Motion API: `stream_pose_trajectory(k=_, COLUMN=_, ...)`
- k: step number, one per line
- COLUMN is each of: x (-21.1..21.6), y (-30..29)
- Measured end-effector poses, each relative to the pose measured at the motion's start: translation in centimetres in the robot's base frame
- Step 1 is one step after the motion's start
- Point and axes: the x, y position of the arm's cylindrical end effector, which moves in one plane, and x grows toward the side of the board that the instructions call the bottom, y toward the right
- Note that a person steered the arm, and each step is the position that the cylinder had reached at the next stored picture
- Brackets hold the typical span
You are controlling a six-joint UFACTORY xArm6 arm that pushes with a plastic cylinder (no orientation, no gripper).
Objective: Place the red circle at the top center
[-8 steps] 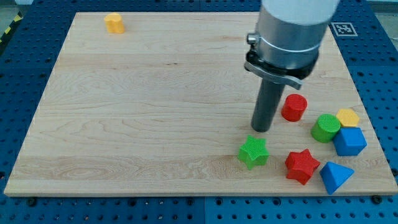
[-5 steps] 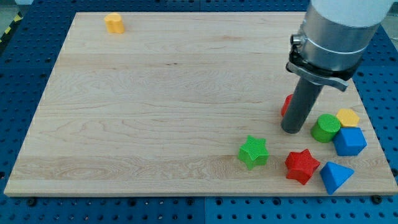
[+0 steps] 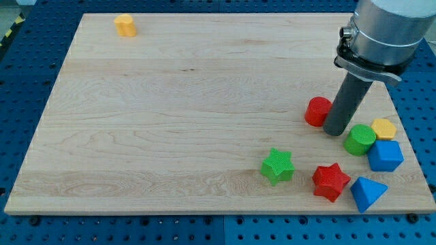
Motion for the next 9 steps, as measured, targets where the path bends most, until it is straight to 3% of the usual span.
stream_pose_trajectory(k=4, x=-4.0, y=-2.3)
stream_pose_trajectory(k=7, x=-9.8, y=-4.9)
stream_pose_trajectory(k=9, x=-10.9, y=-6.5)
